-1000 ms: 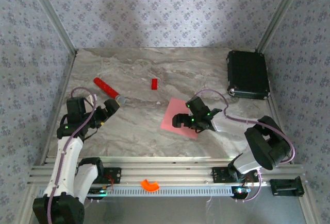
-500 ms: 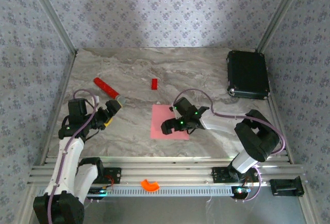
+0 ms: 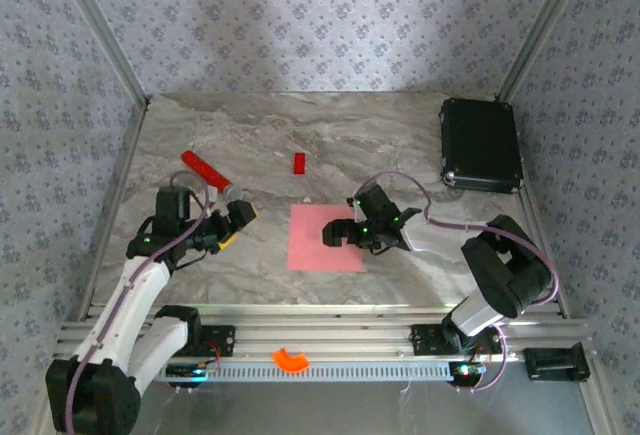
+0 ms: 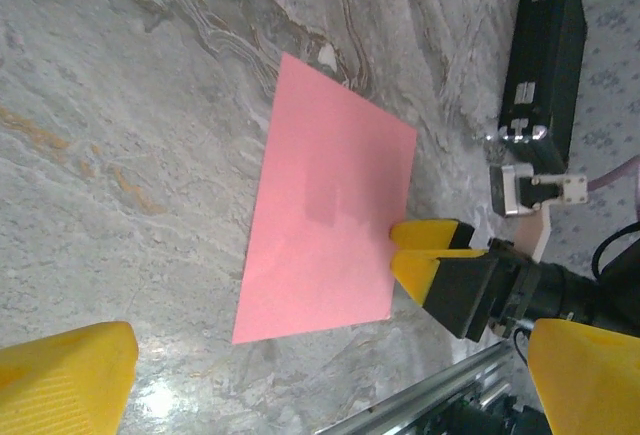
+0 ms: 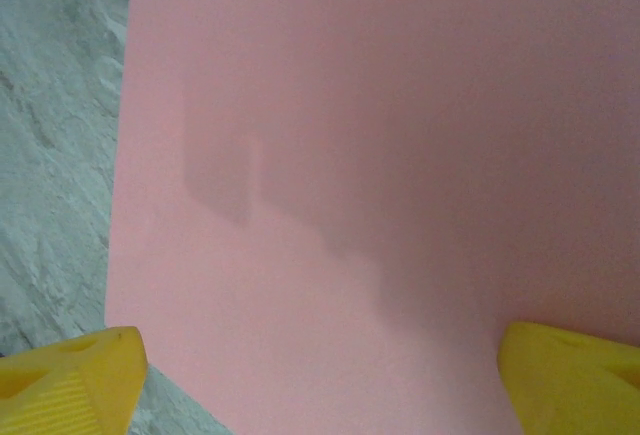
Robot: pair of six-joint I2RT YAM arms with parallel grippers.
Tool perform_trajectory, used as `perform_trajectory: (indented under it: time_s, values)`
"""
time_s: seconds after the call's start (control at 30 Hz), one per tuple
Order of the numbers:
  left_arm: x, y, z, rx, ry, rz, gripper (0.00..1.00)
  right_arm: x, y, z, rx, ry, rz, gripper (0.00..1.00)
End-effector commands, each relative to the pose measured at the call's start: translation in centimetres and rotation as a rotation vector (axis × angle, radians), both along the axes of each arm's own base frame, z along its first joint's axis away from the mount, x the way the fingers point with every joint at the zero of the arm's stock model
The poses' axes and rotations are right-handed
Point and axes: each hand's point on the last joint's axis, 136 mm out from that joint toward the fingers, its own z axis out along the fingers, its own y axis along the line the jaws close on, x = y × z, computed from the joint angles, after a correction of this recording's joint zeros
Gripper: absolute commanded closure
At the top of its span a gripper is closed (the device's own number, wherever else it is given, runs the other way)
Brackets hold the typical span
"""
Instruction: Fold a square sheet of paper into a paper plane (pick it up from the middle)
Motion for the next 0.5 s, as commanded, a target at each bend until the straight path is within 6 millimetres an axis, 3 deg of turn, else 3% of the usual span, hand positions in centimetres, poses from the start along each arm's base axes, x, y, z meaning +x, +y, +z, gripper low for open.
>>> perform_trajectory:
  time_s: [0.0, 0.1, 0.17, 0.3, 0.47]
  values:
    - [1.1, -1.1, 1.7, 0.026, -0.058, -0.021, 0.00, -1.7, 1.0, -1.4, -0.004, 0.077, 0.025, 0.06]
    - [1.1, -2.4, 1.4, 0.068, -0.047, -0.066, 0.00, -1.3, 1.7, 0.2, 0.031, 0.029, 0.011, 0.06]
    - [1.1, -3.2, 1.1, 0.103, -0.036, -0.088, 0.02, -0.8, 1.0, 1.5, 0.044, -0.021, -0.036, 0.05]
    - [0.9, -4.6, 0.2, 0.221, -0.007, -0.129, 0.05, 0.2, -3.2, 3.1, 0.047, -0.083, -0.204, 0.03]
    - [1.1, -6.1, -1.4, 0.381, 0.039, -0.139, 0.07, -0.2, -9.1, 3.5, 0.037, -0.075, -0.356, 0.01]
